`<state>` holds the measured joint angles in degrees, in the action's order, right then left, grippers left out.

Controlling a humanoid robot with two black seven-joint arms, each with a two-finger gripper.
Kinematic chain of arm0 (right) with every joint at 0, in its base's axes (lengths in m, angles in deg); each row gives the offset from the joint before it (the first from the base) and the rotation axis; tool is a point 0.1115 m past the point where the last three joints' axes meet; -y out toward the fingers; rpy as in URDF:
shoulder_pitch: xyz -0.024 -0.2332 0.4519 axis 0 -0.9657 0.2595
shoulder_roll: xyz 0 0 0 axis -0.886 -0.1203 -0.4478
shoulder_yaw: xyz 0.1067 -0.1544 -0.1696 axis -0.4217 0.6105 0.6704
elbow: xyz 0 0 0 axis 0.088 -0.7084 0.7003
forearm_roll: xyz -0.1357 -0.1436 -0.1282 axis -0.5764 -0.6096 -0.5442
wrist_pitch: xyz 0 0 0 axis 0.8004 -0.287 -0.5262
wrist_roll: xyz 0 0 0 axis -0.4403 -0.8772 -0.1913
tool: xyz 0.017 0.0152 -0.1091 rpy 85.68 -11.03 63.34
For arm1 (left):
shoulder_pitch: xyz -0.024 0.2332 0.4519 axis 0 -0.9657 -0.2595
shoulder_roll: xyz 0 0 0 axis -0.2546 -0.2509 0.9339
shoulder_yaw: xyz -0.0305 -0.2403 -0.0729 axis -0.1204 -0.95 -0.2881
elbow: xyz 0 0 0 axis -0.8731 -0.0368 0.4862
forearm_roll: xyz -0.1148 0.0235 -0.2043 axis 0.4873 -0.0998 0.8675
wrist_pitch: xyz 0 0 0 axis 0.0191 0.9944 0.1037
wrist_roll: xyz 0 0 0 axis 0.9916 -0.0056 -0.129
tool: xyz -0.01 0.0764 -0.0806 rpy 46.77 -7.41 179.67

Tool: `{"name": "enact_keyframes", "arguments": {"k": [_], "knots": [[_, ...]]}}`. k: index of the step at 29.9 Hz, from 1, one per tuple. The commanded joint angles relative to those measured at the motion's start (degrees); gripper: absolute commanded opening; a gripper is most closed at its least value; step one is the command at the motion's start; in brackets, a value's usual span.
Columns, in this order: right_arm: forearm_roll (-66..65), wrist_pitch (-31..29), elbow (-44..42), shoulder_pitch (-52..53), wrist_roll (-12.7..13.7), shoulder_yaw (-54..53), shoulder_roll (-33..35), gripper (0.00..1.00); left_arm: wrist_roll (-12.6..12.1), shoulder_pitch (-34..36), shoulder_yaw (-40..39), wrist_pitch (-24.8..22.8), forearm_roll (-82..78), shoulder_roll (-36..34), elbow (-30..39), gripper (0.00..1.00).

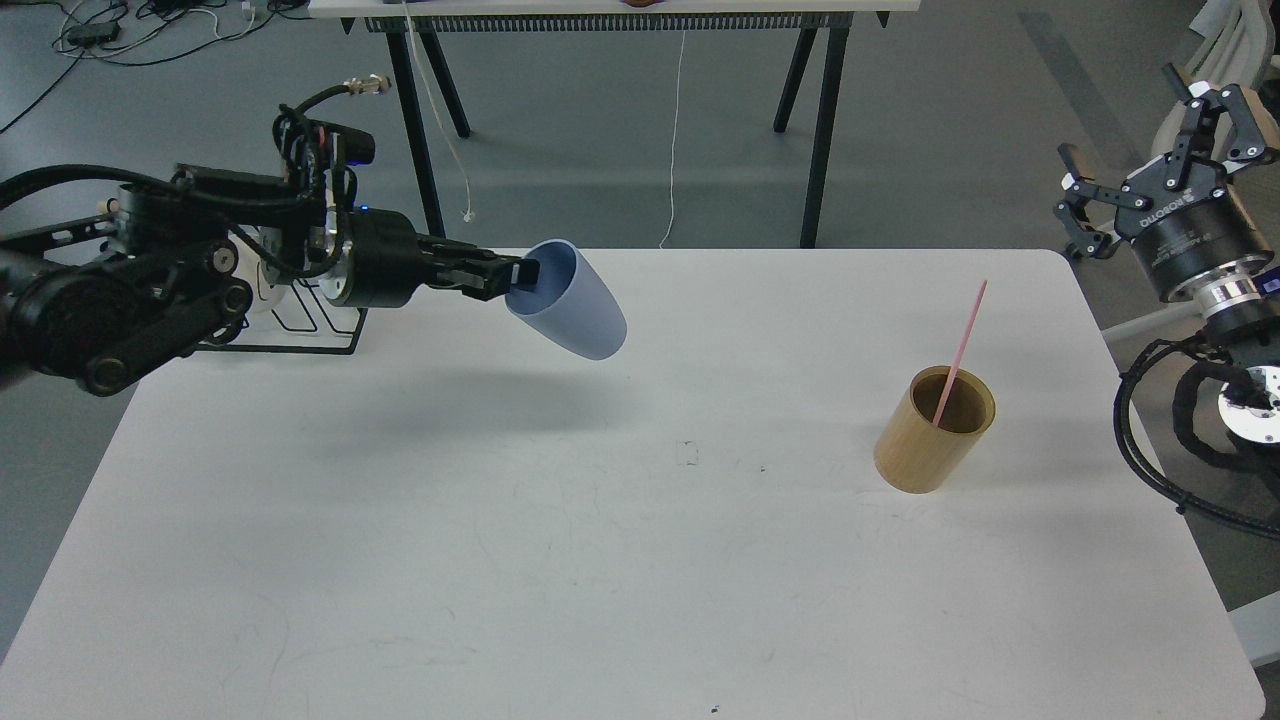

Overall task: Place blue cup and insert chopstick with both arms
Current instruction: 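Lift the blue cup with the left gripper and carry it toward table center, then lower the blue cup onto the table, release, and raise the left gripper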

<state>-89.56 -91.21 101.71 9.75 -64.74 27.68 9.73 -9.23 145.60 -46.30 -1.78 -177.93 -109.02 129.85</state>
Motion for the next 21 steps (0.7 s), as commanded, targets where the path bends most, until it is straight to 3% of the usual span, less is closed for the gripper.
{"name": "enact_keyframes", "arguments": {"k": [1, 8, 14, 21], "knots": [[0.2, 0.0, -2.7, 0.0, 0.0, 0.0, 0.3, 0.99, 0.0, 3.1, 6.4, 0.1, -0.7, 10.1, -7.4, 0.0], [0.2, 0.0, -3.9, -1.2, 0.0, 0.0, 0.3, 0.99, 0.0, 3.3, 15.1, 0.6, -4.3, 22.7, -16.2, 0.0], [0.2, 0.0, -3.8, -1.2, 0.0, 0.0, 0.2, 0.99, 0.0, 2.4, 18.9, 0.8, -6.7, 26.2, -21.5, 0.0], [0.3, 0.0, -3.8, -1.2, 0.0, 0.1, 0.2, 0.99, 0.0, 2.3, 19.1, 0.9, -7.0, 26.2, -23.1, 0.0]]}}
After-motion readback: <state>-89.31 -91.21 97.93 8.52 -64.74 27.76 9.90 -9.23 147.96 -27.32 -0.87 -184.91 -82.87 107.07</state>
